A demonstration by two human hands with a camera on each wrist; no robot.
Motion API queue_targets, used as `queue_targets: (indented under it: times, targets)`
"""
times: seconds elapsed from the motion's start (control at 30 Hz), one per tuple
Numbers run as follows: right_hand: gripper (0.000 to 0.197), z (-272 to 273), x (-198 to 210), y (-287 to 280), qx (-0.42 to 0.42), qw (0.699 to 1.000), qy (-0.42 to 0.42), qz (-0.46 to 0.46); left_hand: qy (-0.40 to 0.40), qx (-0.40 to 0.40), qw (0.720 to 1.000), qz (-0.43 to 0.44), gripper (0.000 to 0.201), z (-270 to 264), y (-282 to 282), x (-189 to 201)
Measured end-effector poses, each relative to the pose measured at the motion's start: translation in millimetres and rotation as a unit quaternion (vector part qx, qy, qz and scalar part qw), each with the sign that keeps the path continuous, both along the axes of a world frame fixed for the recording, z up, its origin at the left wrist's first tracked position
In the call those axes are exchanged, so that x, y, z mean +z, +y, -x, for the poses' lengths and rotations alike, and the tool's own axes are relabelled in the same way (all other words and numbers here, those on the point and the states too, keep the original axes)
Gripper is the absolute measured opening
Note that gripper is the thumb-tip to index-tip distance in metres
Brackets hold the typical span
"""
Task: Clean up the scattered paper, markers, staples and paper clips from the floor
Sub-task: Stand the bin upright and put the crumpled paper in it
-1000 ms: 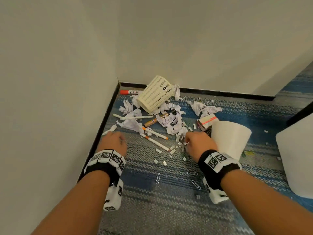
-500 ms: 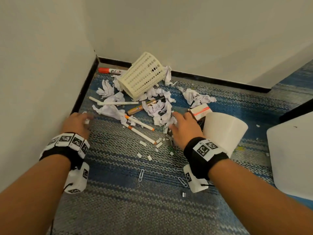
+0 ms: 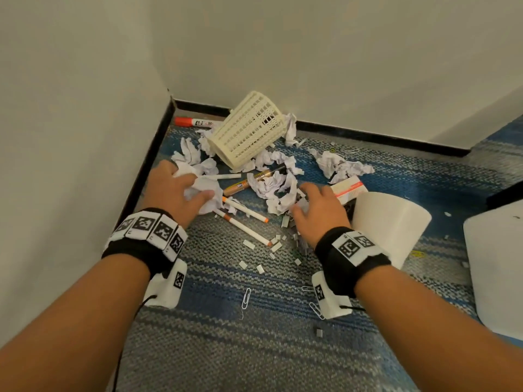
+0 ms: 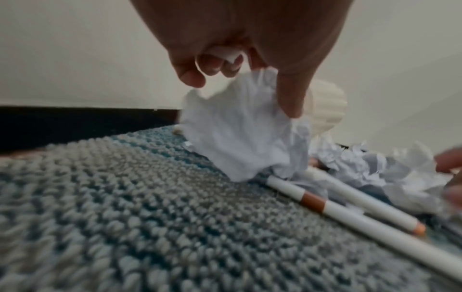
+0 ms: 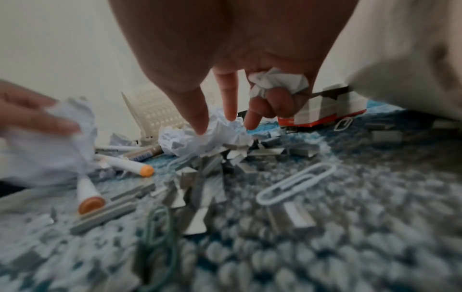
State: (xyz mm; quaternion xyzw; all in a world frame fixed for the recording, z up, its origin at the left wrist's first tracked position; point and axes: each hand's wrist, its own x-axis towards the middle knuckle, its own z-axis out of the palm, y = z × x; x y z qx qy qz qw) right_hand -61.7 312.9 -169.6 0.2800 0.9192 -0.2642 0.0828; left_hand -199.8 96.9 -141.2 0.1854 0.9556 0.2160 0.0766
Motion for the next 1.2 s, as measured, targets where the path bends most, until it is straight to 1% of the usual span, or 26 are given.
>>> queue_targets:
  times: [0.03,0.07,0.1,0.13,0.2,0.23,0.3,0.33,0.37,0.4,0.43,0.47,0.5,0.53,0.57,0.6,0.63,0.7,0.73,0.83,0.9,1.0,1.13,1.2]
  targets:
    - [0.047,3.3,-2.8,0.6,0.004,1.0,-0.026,-0.007,0.004,0.01,0.999,-0.032,0.035,-2.1,0.1,1.3]
    - [0.045,6.1,-5.7,1.2,0.008,0.999,-0.036,-0.017,0.023,0.005,0.998,-0.05,0.028,-4.9,0.8,3.8]
    - [0.039,7.9,-6.9,1.8,0.008,0.999,-0.033,-0.025,0.035,-0.006,0.998,-0.058,0.024,-7.4,1.6,6.4]
    - [0.032,9.0,-6.7,2.2,0.004,0.999,-0.023,-0.027,0.029,-0.009,0.998,-0.058,0.025,-9.4,3.6,9.4]
    - [0.024,9.2,-4.5,1.6,-0.005,1.0,-0.006,-0.025,-0.004,-0.006,0.999,-0.049,0.03,-12.1,9.9,13.4]
    - [0.023,8.6,-3.6,1.2,-0.006,1.0,-0.003,-0.026,-0.018,-0.011,0.999,-0.047,0.028,-14.1,14.8,15.4]
    - [0.022,7.6,-1.7,0.8,-0.01,1.0,-0.001,-0.026,-0.036,-0.025,0.997,-0.063,0.015,-20.2,26.6,20.2]
    - [0.021,7.2,0.0,0.7,-0.015,1.0,0.0,-0.021,-0.054,-0.039,0.995,-0.069,0.012,-24.7,33.3,22.3]
    - [0.018,6.3,2.3,0.6,-0.022,1.0,0.001,-0.014,-0.078,-0.058,0.993,-0.065,0.013,-29.8,40.4,23.3]
    - [0.013,5.0,4.7,0.5,-0.028,1.0,0.008,-0.007,-0.098,-0.083,0.991,-0.045,0.017,-35.2,47.5,22.5]
    - [0.007,3.2,7.9,0.5,-0.034,0.999,0.02,0.0,-0.108,-0.11,0.988,-0.009,0.026,-39.8,55.3,19.4]
    - [0.003,1.1,11.6,0.5,-0.035,0.999,0.034,0.009,-0.11,-0.139,0.984,0.035,0.041,-44.5,63.6,14.8]
    - [0.006,-1.2,15.4,0.5,-0.035,0.998,0.05,0.016,-0.113,-0.163,0.977,0.081,0.056,-48.3,72.7,8.7]
    - [0.01,-3.7,19.3,0.8,-0.033,0.997,0.065,0.022,-0.122,-0.178,0.968,0.125,0.065,-52.4,82.7,3.3]
    - [0.014,-6.4,22.6,1.6,-0.033,0.996,0.078,0.024,-0.129,-0.184,0.961,0.159,0.065,-56.0,92.4,-1.3]
    - [0.018,-9.3,26.7,3.0,-0.034,0.995,0.092,0.023,-0.129,-0.184,0.957,0.181,0.059,-59.9,99.9,-5.0]
    - [0.021,-12.5,30.3,4.9,-0.036,0.994,0.1,0.022,-0.121,-0.178,0.959,0.187,0.047,-63.2,105.0,-7.0]
    - [0.02,-19.8,38.5,9.8,-0.043,0.992,0.116,0.03,-0.081,-0.153,0.973,0.152,0.023,-68.3,110.0,-6.1]
    - [0.018,-24.8,43.6,12.3,-0.05,0.99,0.129,0.04,-0.063,-0.138,0.981,0.125,0.017,-69.6,111.0,-3.7]
    - [0.01,-41.2,64.5,21.8,-0.073,0.978,0.186,0.056,-0.041,-0.1,0.994,0.035,0.018,-69.4,115.7,15.7]
    - [0.004,-51.9,82.2,31.5,-0.09,0.969,0.223,0.055,-0.035,-0.092,0.995,-0.032,0.016,-69.3,123.5,35.2]
    - [0.014,-68.4,114.9,48.4,-0.118,0.948,0.288,0.071,-0.015,-0.11,0.987,-0.114,0.012,-72.8,141.1,67.6]
    - [0.013,-98.6,161.4,59.8,-0.175,0.902,0.386,0.08,0.004,-0.153,0.963,-0.222,0.027,-92.7,174.8,119.1]
    - [0.011,-122.3,186.5,59.4,-0.192,0.879,0.435,0.036,0.005,-0.175,0.941,-0.291,0.034,-107.5,197.5,146.3]
